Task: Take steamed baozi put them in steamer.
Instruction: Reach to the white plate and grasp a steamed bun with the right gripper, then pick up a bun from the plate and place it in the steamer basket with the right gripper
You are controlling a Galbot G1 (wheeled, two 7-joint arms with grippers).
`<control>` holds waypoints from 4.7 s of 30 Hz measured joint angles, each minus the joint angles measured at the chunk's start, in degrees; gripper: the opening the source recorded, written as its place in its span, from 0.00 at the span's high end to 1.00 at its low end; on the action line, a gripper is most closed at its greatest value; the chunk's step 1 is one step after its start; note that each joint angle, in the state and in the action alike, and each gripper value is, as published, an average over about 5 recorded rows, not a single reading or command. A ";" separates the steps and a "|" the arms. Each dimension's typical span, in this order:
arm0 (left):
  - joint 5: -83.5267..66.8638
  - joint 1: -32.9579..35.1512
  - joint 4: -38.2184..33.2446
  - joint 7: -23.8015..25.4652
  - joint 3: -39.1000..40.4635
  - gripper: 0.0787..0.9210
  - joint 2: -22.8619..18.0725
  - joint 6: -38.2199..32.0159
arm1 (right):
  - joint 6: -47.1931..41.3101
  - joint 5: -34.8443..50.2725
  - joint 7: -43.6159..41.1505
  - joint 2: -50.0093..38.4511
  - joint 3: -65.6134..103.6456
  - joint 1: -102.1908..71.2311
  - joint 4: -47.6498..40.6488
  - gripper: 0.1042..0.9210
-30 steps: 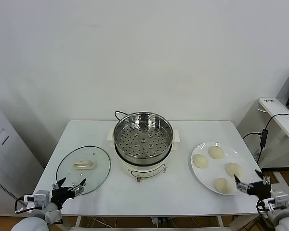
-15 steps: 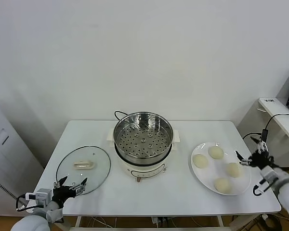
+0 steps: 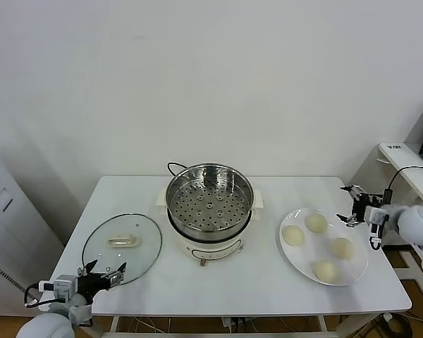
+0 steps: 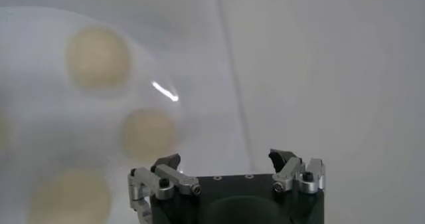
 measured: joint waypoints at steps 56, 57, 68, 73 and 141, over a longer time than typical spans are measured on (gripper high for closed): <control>4.26 -0.05 -3.56 -0.04 0.74 0.12 0.11 2.84 | 10.73 -4.19 -20.49 22.31 -30.21 32.78 -44.81 0.51; 4.25 0.01 -3.64 -0.05 0.73 0.12 0.12 2.87 | 10.72 -4.14 -20.53 22.28 -30.22 32.76 -44.76 0.54; 4.18 0.98 -3.93 -0.18 -0.01 0.12 0.41 2.93 | 9.36 1.02 -21.90 19.24 -35.76 35.81 -38.89 0.58; 4.17 1.10 -3.73 -0.18 -0.06 0.12 0.51 2.90 | 9.82 6.27 -23.01 17.05 -41.80 40.80 -33.70 0.58; 4.15 0.56 -2.60 0.07 1.03 0.12 2.43 1.74 | 42.92 -26.66 -22.47 49.48 -39.67 45.64 -30.76 0.40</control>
